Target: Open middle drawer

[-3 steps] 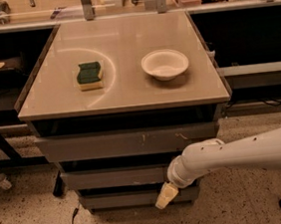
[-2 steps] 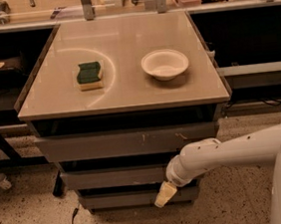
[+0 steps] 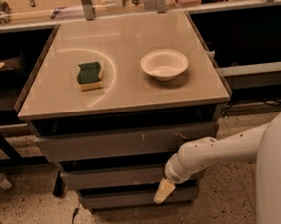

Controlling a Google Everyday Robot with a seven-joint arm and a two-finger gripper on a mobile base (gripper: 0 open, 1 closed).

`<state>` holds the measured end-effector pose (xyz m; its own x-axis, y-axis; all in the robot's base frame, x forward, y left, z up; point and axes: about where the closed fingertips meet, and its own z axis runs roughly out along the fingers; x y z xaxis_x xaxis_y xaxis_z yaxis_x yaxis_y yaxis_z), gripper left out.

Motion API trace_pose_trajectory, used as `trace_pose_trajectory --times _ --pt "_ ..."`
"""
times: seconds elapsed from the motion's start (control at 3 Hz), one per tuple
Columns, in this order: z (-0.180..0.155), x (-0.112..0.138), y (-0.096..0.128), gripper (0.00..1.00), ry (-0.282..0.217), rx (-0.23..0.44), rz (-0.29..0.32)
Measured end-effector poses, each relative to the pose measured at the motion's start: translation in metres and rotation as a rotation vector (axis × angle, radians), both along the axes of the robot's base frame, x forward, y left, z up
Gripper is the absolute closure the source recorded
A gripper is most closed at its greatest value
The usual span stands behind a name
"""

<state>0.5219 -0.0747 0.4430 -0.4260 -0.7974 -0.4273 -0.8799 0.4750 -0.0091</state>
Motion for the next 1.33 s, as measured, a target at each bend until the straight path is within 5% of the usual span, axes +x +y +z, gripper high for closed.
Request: trace_pose_trajectory --times 0.67,1.33 --pt "-0.038 -0.003 0.007 0.00 0.061 -0.008 0.037" --pt "-0.037 -0.022 0.006 0.00 0.108 -0.001 0.047"
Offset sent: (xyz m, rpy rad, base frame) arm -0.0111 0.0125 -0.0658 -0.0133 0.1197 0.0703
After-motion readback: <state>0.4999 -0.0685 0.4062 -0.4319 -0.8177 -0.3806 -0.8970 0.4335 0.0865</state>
